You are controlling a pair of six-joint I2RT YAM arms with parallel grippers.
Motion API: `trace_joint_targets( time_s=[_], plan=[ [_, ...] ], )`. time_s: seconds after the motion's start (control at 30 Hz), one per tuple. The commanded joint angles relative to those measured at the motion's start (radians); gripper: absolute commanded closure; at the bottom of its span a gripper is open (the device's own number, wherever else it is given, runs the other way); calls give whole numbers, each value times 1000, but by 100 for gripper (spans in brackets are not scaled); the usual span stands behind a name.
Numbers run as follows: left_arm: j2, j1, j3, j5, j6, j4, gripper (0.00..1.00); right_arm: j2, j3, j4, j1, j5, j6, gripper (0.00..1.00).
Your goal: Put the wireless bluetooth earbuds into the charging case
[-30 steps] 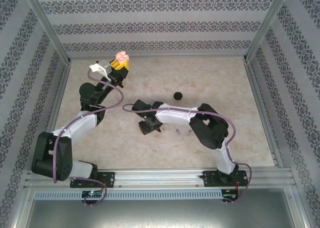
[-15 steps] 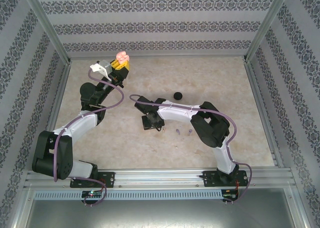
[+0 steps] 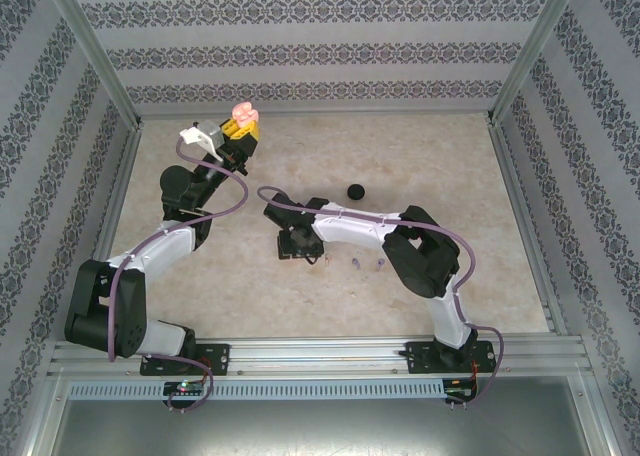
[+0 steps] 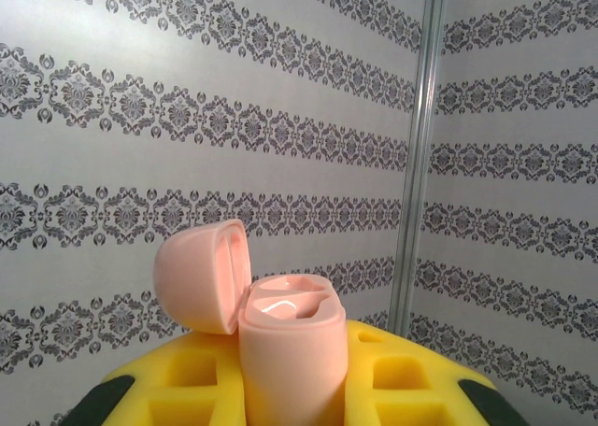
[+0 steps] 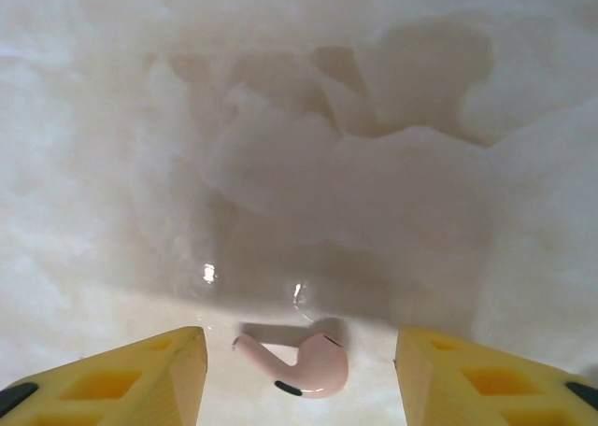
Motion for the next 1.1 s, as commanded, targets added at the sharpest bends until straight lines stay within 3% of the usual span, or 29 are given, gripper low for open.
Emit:
trace_joint_targets(
  time_s=[0.0,0.5,1.07],
  plan=[
    [-3,-6,1,-2,-25,81,100,34,31,-46,5,54,-27,43],
    [-11,-6,-1,-4,-42,80,100,57,8,-72,25,98,-67,43],
    [-16,-5,1,-6,-60,78,100,-109,-78,-58,46,91,-38,42]
  ],
)
